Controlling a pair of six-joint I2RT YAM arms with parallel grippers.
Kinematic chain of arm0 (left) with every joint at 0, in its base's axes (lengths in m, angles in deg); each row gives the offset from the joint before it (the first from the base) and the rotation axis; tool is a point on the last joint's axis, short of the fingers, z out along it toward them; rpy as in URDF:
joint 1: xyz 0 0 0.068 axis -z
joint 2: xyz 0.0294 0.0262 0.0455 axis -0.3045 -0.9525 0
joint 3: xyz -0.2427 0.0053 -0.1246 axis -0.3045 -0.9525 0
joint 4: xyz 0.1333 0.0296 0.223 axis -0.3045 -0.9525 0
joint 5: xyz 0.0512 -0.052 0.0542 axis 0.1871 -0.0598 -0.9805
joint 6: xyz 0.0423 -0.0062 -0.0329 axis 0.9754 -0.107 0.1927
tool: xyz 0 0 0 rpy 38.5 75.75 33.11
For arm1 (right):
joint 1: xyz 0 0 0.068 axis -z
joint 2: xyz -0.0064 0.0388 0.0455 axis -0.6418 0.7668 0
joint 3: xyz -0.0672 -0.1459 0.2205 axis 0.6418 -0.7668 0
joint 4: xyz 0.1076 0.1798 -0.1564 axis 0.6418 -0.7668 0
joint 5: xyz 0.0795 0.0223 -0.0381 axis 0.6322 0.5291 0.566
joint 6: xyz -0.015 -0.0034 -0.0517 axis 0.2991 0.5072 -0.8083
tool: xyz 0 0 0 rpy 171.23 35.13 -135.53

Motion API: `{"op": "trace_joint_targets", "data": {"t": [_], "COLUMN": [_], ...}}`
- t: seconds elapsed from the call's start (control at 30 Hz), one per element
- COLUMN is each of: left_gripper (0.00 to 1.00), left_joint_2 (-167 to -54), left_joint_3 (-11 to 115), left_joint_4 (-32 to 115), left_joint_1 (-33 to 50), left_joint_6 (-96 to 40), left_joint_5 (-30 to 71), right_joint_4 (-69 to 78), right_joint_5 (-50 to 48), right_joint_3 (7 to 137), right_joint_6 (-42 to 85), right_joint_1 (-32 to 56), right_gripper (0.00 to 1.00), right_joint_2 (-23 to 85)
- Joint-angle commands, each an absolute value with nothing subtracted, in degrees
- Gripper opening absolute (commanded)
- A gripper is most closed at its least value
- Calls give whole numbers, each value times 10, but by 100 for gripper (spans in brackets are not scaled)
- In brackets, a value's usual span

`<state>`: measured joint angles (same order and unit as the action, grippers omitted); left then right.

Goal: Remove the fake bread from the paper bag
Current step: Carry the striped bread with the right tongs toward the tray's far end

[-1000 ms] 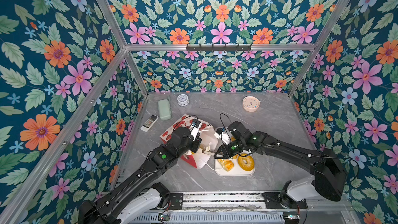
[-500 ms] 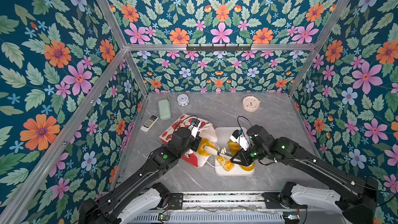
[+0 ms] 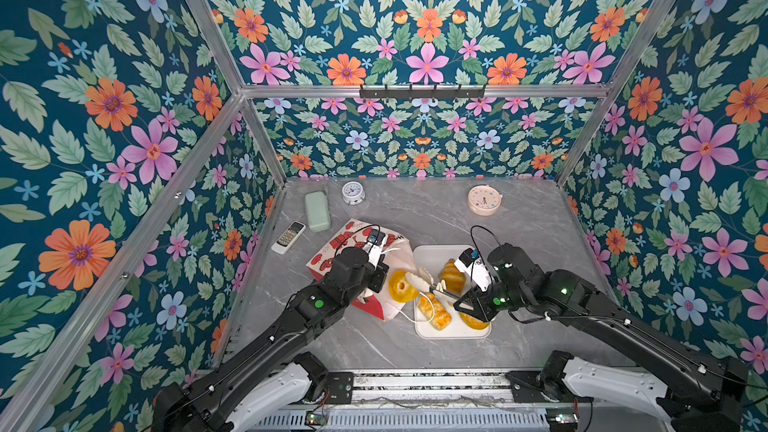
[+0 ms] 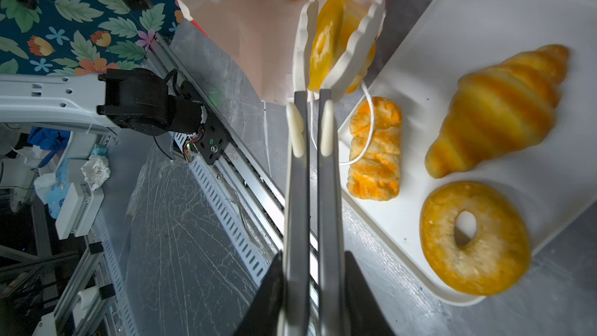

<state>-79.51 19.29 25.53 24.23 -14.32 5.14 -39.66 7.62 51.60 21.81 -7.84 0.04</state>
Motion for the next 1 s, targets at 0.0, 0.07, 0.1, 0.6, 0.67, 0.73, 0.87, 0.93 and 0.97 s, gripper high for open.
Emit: {"op": "trace_joint_targets", "data": {"t": [0.0,0.07,0.1,0.6,0.67,0.73,0.87,0.93,0.97], "left_gripper": [0,0,0,0,0,0,0,0,0], "left_joint_2": [-792,-791,-791,-785,-784,-784,-784,-783,-782], "left_joint_3": [190,187,188,188,187,186,184,183,181], "left_joint_4": [275,279,280,274,275,276,277,279,280], "left_joint_1": [241,242,242,241,241,242,241,241,242], "left_joint_6": [-148,-148,-148,-144,-144,-144,-145,-145,-145], "left_joint_5": [43,44,44,53,54,55,59,59,60], "right_joint_4": [-403,-400,-400,-335,-341,-342,-337,-328,-323], "right_joint_5": [53,60,63,144,142,141,145,147,148], "right_joint_3": [518,515,512,476,473,470,465,459,457], "right_joint_6": [205,205,207,258,260,262,267,268,270], "right_joint_1": [-77,-73,-70,-58,-58,-58,-58,-58,-58], "right_gripper": [0,0,0,28,31,33,37,37,37], "right_joint_2": [-18,-24,-22,-11,-12,-15,-17,-15,-14]}}
